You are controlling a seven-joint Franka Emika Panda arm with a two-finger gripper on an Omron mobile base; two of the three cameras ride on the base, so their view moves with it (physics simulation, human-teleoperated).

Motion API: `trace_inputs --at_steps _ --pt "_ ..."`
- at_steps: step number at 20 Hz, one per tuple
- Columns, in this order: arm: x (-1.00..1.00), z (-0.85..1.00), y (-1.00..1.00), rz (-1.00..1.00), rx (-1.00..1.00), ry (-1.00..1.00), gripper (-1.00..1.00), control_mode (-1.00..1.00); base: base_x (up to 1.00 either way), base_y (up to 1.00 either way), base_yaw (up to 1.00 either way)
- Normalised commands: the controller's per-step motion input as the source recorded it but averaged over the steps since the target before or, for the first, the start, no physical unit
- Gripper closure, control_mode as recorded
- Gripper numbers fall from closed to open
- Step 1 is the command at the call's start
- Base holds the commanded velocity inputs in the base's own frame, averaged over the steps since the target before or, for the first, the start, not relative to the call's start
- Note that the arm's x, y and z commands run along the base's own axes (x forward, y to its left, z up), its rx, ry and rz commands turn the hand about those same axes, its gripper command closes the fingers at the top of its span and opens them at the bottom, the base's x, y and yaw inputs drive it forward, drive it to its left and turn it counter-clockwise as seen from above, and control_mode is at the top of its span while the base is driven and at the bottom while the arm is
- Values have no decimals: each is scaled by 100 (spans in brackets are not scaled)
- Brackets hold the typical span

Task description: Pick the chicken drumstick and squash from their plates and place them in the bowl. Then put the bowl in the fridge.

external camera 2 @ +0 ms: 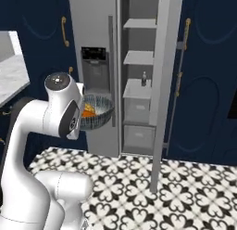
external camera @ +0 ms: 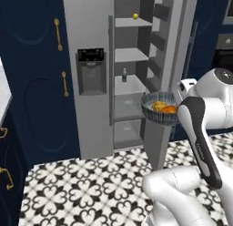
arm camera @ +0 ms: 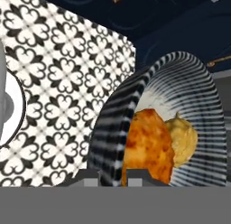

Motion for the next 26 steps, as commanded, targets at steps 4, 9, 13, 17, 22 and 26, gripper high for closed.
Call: trace_inputs --at_steps 4,9,13,17,22,26 --pt "0 0 0 0 0 0 100 100 90 82 -48" --pt "0 0 0 0 0 0 100 100 98 -4 -12" --pt "0 0 0 0 0 0 100 100 88 -4 -6" --pt "0 0 0 0 0 0 100 100 74 -31 -2" --pt "0 0 0 0 0 0 100 100 46 -21 -10" --pt "0 0 0 0 0 0 100 100 35 0 -11"
